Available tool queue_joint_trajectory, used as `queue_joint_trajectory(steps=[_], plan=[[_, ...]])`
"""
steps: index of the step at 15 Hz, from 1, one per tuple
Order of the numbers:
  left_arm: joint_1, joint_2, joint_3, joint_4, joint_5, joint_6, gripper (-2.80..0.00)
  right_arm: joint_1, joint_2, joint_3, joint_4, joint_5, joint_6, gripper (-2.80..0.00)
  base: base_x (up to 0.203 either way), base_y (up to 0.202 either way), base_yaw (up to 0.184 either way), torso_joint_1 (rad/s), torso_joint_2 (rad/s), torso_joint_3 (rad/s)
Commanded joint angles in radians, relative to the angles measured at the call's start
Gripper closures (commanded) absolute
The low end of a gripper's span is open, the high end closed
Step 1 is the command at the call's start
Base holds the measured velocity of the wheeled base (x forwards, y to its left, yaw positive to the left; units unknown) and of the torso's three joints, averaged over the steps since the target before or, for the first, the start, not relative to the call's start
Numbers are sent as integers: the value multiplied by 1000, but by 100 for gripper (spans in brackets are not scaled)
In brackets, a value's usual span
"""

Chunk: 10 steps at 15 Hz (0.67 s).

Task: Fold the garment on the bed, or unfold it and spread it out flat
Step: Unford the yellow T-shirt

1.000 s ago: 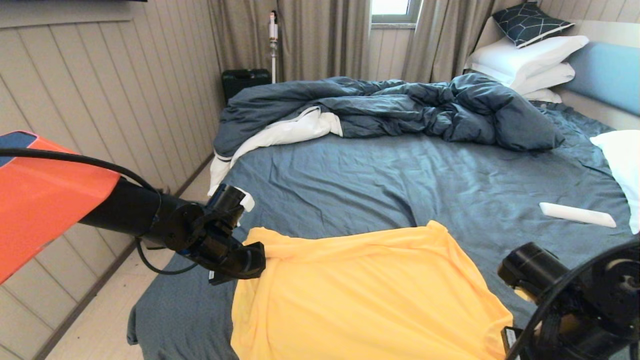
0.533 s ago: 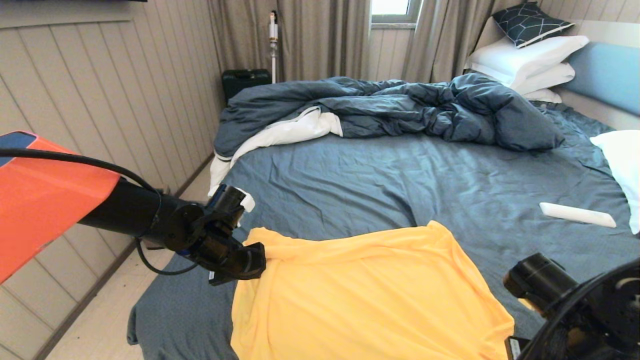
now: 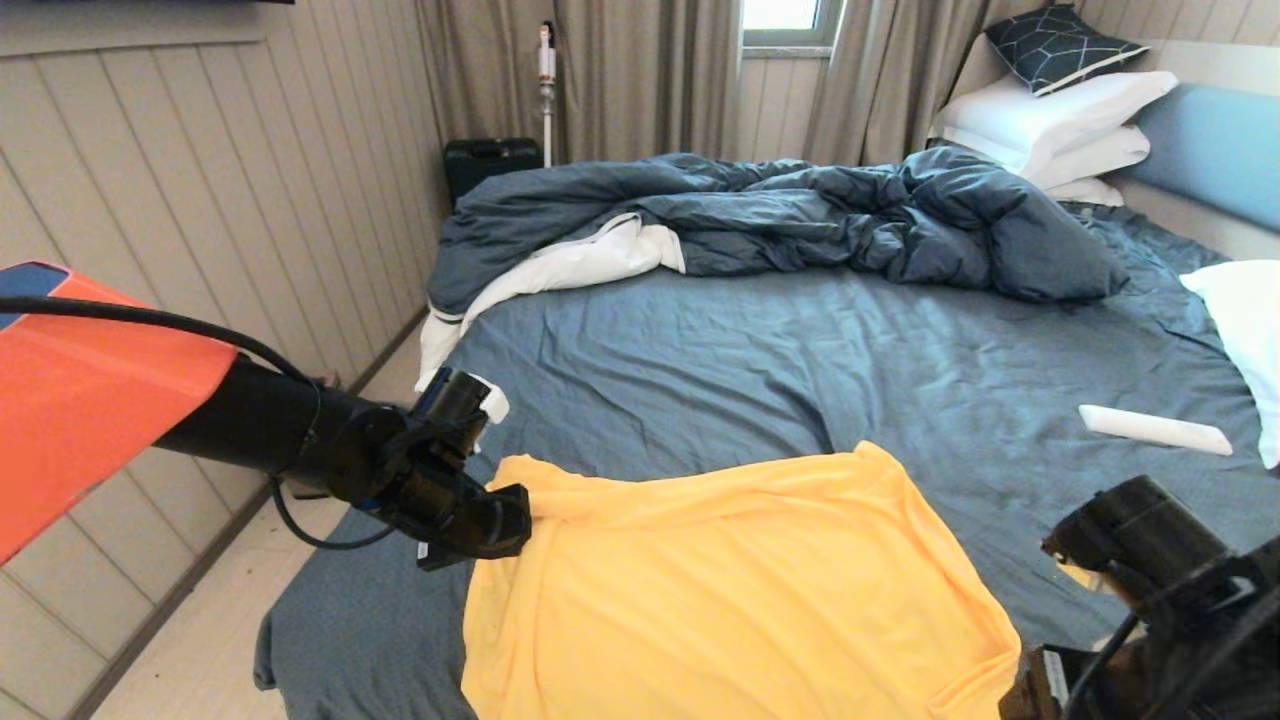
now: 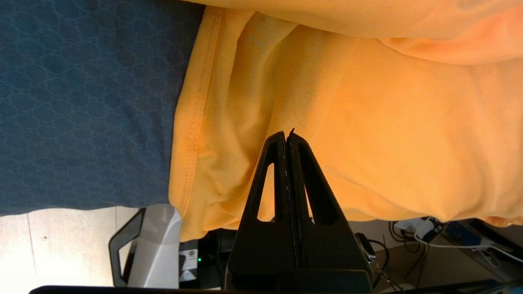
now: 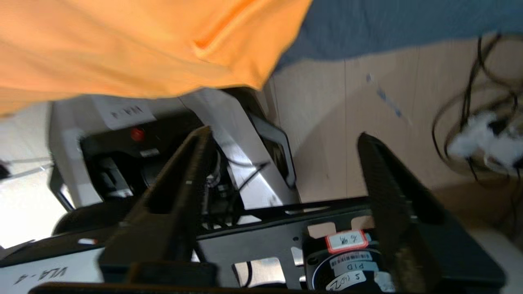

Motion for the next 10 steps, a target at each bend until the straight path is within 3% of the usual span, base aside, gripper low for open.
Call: queue_joint_trajectory(steps=[1,5,6,10], plan=[[0,-1,0,1,-1,-4,0,-1,-67,-7,4,-2,-3,-280,0,0,0,0,0,0],[-1,-2,2,1,0,-4,0,-15,-13,-137,16,-4,-21,-280,0,0,0,0,0,0],[-1,-4,2,1,-1,-4,0,-16,14,-146,14,-3,-28,0,0,0,0,0,0,0],[-1,-7,2,1,-1,-4,0,-14,151,-176,3,0,-59,0,0,0,0,0,0,0]])
